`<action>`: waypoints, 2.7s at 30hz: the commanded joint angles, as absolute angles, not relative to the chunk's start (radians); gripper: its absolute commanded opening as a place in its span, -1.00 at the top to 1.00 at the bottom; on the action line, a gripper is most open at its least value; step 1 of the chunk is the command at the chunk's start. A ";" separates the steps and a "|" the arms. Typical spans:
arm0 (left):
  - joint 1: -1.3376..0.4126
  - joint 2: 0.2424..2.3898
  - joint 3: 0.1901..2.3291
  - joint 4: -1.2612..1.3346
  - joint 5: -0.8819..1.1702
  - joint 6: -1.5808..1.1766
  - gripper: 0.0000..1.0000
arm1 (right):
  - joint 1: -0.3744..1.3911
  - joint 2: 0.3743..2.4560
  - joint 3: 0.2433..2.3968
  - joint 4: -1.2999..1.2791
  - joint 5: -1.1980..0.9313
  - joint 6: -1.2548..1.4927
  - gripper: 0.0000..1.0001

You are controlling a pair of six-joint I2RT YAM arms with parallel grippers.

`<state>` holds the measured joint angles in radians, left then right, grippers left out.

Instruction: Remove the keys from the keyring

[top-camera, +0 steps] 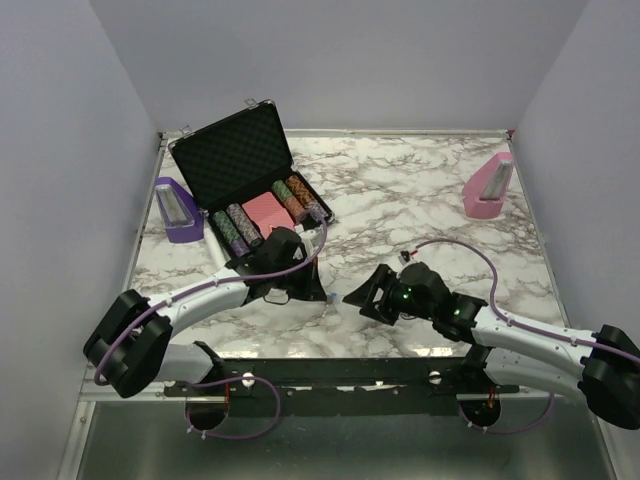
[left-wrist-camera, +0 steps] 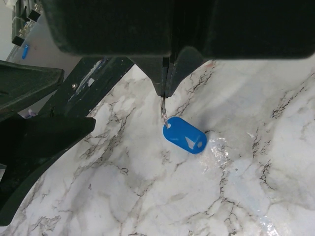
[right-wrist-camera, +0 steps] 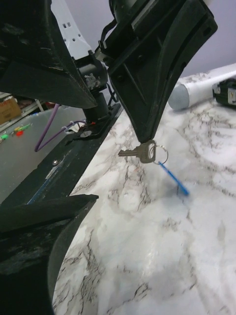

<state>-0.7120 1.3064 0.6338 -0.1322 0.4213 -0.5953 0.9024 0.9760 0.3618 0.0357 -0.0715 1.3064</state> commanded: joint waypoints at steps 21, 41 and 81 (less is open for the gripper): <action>-0.721 1.039 1.011 -0.640 0.659 -0.519 1.00 | 0.904 0.811 0.752 -0.144 -0.302 0.621 -0.54; -0.721 0.951 1.103 -0.704 0.816 -0.505 1.00 | 0.904 0.999 0.890 -0.166 -0.666 0.548 -0.26; -0.749 0.919 1.219 -0.693 0.640 -0.600 -0.28 | 0.905 0.936 0.838 -0.022 -0.657 0.646 0.99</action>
<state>-0.7422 0.9703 1.1606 -0.7048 0.7574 -0.5518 0.9039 0.9802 0.8623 -0.0895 -0.6949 0.6022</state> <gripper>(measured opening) 0.464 0.014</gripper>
